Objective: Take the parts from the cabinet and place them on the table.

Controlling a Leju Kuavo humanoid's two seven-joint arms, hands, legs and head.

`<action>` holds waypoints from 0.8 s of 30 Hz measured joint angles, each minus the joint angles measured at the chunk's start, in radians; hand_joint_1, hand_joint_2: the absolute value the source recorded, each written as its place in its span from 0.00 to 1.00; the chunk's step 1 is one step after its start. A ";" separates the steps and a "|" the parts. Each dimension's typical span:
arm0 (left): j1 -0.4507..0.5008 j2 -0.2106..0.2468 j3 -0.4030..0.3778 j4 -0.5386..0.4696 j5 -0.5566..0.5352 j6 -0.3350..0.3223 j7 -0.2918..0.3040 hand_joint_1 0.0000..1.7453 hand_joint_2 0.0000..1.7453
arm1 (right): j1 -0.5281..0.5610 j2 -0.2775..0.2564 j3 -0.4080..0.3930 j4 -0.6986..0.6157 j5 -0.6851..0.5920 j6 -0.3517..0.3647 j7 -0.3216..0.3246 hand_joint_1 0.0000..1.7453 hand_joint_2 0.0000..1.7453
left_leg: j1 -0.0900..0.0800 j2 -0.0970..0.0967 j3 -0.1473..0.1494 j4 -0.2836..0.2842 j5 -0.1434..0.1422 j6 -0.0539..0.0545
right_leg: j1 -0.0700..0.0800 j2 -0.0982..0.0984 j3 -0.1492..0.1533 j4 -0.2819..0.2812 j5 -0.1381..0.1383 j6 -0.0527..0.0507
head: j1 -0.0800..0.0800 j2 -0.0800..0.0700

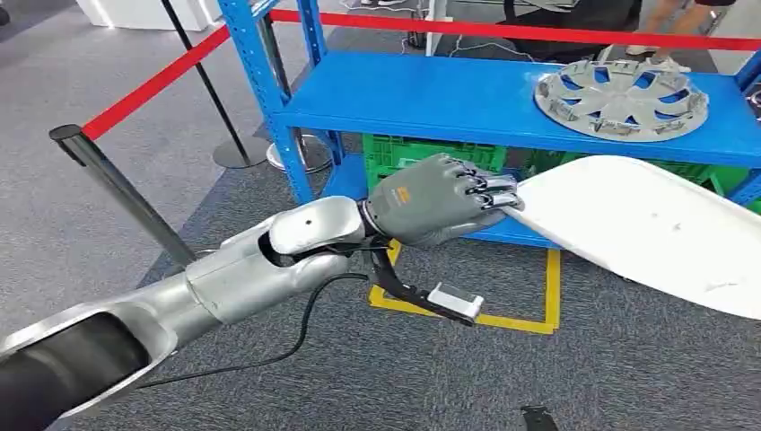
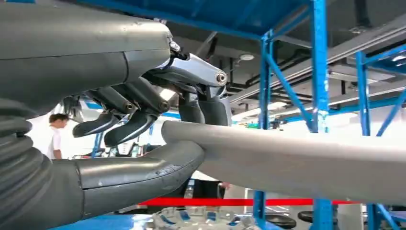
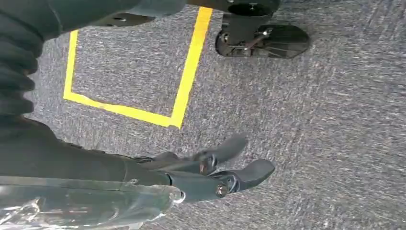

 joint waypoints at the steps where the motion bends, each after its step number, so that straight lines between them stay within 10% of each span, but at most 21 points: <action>1: 0.000 0.001 0.000 0.000 0.000 0.000 0.000 1.00 1.00 | -0.001 0.000 0.000 0.000 0.000 0.000 0.000 0.00 1.00 | 0.001 0.000 -0.014 0.036 -0.046 -0.008 | 0.000 0.000 -0.009 0.000 0.009 -0.008 | -0.005 0.000; 3: 0.000 0.002 0.000 0.000 0.000 0.000 0.000 1.00 1.00 | -0.001 0.000 0.000 0.000 0.000 0.000 0.000 0.00 1.00 | 0.007 0.000 -0.060 0.164 -0.137 -0.018 | 0.000 0.000 -0.028 0.000 0.022 -0.011 | -0.006 0.000; 6: 0.003 0.004 0.000 0.000 0.002 0.000 0.000 1.00 1.00 | 0.000 -0.001 0.000 0.000 0.002 0.000 0.001 0.00 1.00 | 0.011 0.000 -0.103 0.311 -0.195 -0.022 | 0.000 -0.001 -0.054 0.001 0.037 -0.010 | -0.006 0.000; 8: 0.004 0.006 0.000 0.000 0.011 0.000 0.000 1.00 1.00 | 0.000 -0.001 0.001 0.000 0.001 0.000 0.001 0.00 1.00 | 0.014 0.000 -0.061 0.271 -0.143 -0.021 | 0.000 -0.001 -0.072 0.001 0.051 -0.007 | -0.007 0.000; 11: 0.006 0.004 0.001 0.000 0.035 -0.006 -0.006 1.00 1.00 | -0.001 -0.001 0.001 0.000 -0.010 0.011 -0.006 0.00 1.00 | 0.013 0.000 0.114 0.028 -0.103 -0.010 | 0.002 0.000 -0.085 0.001 0.067 0.005 | -0.007 0.000; 14: 0.040 0.002 0.005 0.004 0.087 -0.006 -0.031 1.00 1.00 | 0.001 -0.001 0.001 0.000 -0.020 0.018 -0.013 0.00 1.00 | 0.008 -0.001 0.116 -0.009 -0.106 -0.001 | 0.003 -0.001 -0.094 0.000 0.079 0.017 | -0.006 0.000; 16: 0.066 0.002 0.005 0.012 0.095 -0.003 -0.043 1.00 1.00 | 0.003 -0.001 0.001 0.000 -0.023 0.018 -0.015 0.00 1.00 | 0.005 -0.001 0.112 -0.010 -0.101 0.002 | 0.003 -0.001 -0.094 -0.004 0.080 -0.026 | -0.003 0.000; 20: 0.108 0.001 0.018 0.033 0.174 -0.022 -0.070 1.00 1.00 | 0.003 -0.001 0.001 0.000 -0.021 0.026 -0.016 0.00 1.00 | -0.001 -0.001 0.101 -0.008 -0.091 0.017 | -0.005 -0.002 -0.092 -0.029 0.111 0.021 | -0.005 0.000; 24: 0.244 -0.010 0.074 0.139 0.319 0.025 -0.163 1.00 1.00 | 0.012 -0.002 0.001 0.000 -0.024 0.027 -0.019 0.00 1.00 | -0.005 0.000 0.096 -0.006 -0.087 0.024 | -0.009 0.001 -0.092 -0.037 0.121 0.036 | -0.005 0.000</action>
